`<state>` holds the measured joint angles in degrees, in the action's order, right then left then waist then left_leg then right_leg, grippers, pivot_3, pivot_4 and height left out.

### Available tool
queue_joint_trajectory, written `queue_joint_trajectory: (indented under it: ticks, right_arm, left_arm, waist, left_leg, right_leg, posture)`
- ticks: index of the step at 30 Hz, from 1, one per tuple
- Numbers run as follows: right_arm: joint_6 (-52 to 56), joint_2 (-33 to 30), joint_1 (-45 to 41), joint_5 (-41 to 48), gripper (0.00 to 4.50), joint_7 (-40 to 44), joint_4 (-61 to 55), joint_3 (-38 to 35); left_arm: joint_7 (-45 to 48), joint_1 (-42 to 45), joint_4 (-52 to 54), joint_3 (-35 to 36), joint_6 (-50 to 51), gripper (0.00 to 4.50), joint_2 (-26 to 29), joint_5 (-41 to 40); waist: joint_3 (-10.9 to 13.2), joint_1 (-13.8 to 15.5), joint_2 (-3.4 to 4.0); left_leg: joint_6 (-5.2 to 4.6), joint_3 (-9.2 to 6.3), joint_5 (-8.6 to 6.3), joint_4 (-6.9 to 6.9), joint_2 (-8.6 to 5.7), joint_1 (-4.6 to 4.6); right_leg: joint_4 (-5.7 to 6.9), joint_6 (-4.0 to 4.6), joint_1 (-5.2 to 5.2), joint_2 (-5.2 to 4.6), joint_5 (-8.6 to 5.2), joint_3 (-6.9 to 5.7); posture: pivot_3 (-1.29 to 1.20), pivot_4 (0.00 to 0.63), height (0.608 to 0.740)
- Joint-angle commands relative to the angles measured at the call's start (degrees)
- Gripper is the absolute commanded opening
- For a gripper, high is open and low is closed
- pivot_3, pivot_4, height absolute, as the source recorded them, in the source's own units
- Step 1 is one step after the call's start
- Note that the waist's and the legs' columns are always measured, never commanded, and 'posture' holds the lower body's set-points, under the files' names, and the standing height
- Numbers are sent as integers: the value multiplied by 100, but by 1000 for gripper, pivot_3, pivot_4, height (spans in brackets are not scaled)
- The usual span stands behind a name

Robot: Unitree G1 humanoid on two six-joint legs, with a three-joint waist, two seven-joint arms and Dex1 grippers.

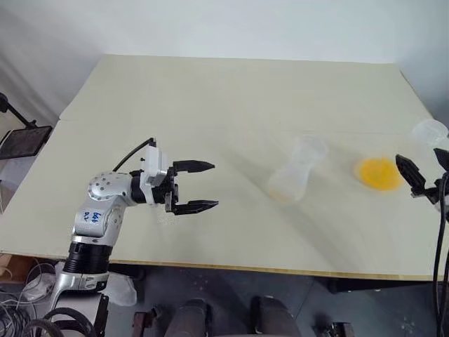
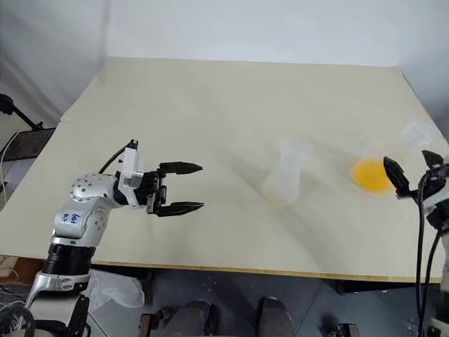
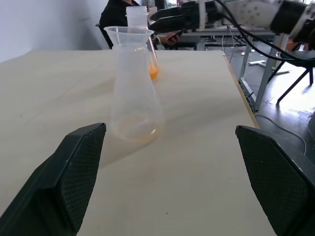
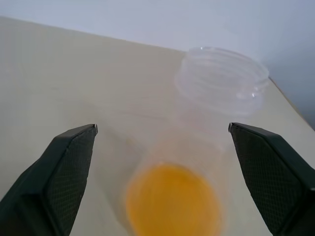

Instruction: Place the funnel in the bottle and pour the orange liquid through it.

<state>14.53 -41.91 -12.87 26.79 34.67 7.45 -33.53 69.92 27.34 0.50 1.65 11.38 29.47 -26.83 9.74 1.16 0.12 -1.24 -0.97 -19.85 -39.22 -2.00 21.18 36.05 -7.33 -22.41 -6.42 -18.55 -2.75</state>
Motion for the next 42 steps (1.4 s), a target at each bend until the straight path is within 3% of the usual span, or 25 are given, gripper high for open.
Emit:
queue_joint_trajectory:
  ticks: [1,9,17,25,32,42]
  right_arm:
    - [-295,-152,-441,-270,4500,-148,404,164]
    - [-275,-78,-647,-362,4500,-340,267,195]
    - [521,243,599,172,4500,-767,-1508,-390]
    - [769,428,871,305,4500,-1172,-2036,-604]
    - [878,481,1031,330,4500,-1384,-2196,-636]
    - [804,468,475,46,4500,-1657,-1599,-323]
  left_arm:
    - [-154,-142,413,103,77,4479,61,-175]
    - [-394,-296,657,187,161,4479,137,-239]
    - [-561,-329,722,160,178,4479,90,-274]
    - [-454,-71,414,59,83,4479,25,-241]
    - [-379,-9,320,48,58,4479,19,-242]
    - [-399,-44,363,66,57,4479,23,-228]
  waist:
    - [0,-12,1]
    - [1,0,2]
    - [2,15,2]
    - [1,7,3]
    - [1,15,3]
    - [2,-2,3]
  left_leg:
    - [0,-1,0,0,2,0]
    - [1,0,0,0,0,4]
    - [1,-5,0,1,1,8]
    - [1,-1,1,1,1,4]
    - [0,-1,1,2,-3,5]
    - [0,-2,2,4,-1,5]
  right_leg:
    - [-1,0,0,-2,0,1]
    - [-1,0,-2,-3,0,-2]
    - [-3,-1,0,-4,1,2]
    - [-2,-1,-2,0,1,1]
    - [-4,-1,-1,-1,1,2]
    - [-3,-1,-3,-1,0,5]
  posture:
    - [0,150,740]
    - [0,150,740]
    - [0,150,740]
    - [0,150,740]
    - [0,150,740]
    - [0,150,740]
